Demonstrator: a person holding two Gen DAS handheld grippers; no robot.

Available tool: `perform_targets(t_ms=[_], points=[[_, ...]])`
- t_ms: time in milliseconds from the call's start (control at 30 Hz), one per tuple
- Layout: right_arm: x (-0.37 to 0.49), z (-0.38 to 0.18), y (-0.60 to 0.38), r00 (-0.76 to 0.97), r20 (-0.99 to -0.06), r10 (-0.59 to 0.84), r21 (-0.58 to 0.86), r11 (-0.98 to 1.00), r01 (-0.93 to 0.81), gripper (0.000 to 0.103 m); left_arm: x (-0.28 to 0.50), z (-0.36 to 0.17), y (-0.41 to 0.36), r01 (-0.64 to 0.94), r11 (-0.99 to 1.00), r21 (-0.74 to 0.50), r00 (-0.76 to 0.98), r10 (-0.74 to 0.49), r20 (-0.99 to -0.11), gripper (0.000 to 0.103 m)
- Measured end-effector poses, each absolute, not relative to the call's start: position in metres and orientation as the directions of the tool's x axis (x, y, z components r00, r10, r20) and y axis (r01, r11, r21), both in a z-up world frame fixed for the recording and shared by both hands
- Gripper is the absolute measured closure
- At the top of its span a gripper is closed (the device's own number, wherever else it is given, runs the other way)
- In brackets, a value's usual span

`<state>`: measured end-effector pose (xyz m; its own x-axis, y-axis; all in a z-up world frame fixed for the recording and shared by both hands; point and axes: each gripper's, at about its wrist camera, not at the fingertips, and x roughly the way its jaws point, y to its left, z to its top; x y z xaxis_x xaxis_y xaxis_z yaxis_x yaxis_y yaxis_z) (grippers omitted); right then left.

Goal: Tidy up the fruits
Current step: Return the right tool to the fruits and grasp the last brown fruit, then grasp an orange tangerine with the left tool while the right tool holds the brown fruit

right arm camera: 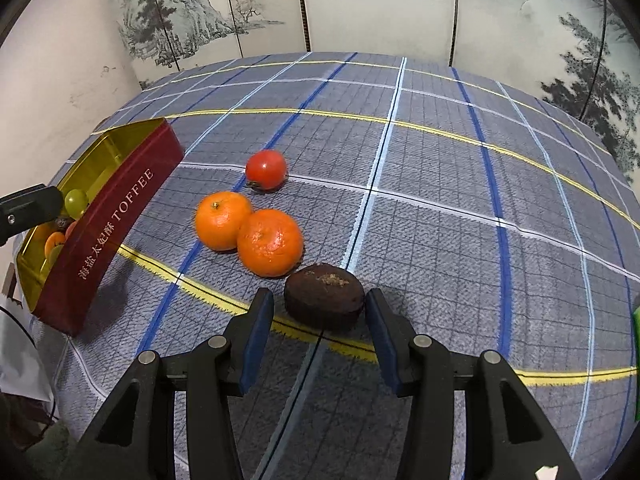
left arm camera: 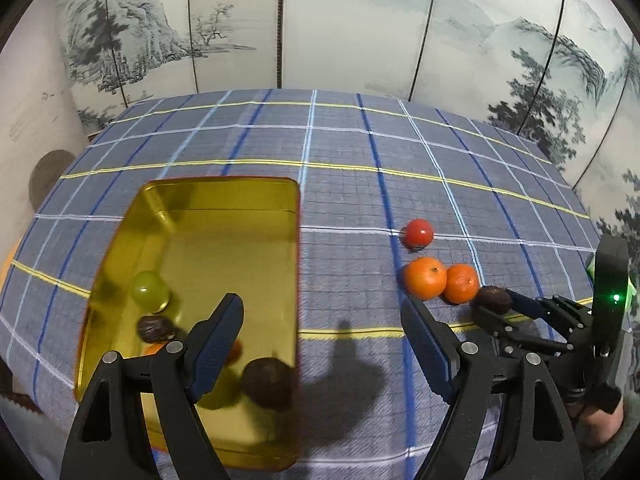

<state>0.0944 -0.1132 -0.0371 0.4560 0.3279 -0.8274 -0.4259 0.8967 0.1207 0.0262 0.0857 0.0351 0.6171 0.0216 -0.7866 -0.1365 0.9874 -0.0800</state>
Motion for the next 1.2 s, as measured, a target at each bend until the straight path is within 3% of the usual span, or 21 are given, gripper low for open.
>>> perform_targets(t_ms=[133,200,433,800,1200], points=[[0.094,-0.039,-0.111,0.457,-0.825,0.332,0.112,0.889,-0.444,0.059,0.036,0.026,0.075,-0.129,0.988,-0.083,0.600,0.011,-0.800,0.022],[0.094,-0.040,-0.111,0.464,-0.823,0.329,0.100,0.887,-0.451,0.065,0.039,0.022,0.069,-0.120,0.989,-0.081,0.590,0.006,-0.808,0.022],[0.097,-0.039,-0.122,0.474,-0.814,0.336,0.111,0.891,-0.441,0.066,0.050,0.012,0.052,-0.082,0.994,-0.074,0.567,-0.014,-0.823,0.022],[0.138,-0.043,-0.185,0.565,-0.803,0.189,0.008,0.952,-0.307,0.066,0.067,-0.007,0.033,-0.034,0.996,-0.078,0.543,-0.048,-0.838,0.022],[0.150,-0.046,-0.217,0.581,-0.798,0.162,-0.012,0.959,-0.284,0.065,0.083,-0.022,0.022,-0.005,0.999,-0.053,0.524,-0.042,-0.851,0.022]])
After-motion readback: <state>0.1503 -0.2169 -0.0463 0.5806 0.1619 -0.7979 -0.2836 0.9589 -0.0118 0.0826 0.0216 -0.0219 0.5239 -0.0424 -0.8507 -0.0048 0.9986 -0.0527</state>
